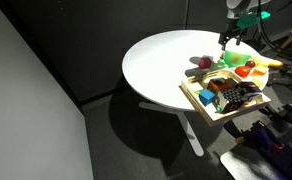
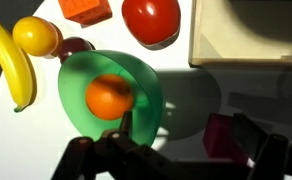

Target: Pick up the orange on the left and put it in the green bowl

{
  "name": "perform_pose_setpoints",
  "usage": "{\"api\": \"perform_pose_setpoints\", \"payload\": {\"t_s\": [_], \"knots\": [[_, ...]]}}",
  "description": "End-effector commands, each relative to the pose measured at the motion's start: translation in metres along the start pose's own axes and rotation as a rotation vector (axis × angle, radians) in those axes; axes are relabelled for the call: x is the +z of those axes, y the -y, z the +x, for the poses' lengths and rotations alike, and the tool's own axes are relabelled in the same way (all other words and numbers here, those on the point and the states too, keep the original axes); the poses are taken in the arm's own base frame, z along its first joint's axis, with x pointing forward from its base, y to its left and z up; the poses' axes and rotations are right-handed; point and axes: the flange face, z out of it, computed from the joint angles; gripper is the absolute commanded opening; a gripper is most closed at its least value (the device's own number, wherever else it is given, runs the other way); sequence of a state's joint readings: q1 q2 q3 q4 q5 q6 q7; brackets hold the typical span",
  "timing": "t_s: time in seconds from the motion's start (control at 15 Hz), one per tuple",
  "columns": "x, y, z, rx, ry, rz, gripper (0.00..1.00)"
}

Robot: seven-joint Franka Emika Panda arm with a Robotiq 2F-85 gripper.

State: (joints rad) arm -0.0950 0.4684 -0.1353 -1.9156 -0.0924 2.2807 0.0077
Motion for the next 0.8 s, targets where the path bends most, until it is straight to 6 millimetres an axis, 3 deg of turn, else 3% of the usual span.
{"api": "perform_pose_setpoints", "payload": {"t_s": [0.0,0.73], "knots": [[-0.024,-0.001,-0.013,-0.011,-0.040,0.021,1.00],[-0.085,-0.009,-0.062,-0.024,-0.067,0.040,1.00]]}}
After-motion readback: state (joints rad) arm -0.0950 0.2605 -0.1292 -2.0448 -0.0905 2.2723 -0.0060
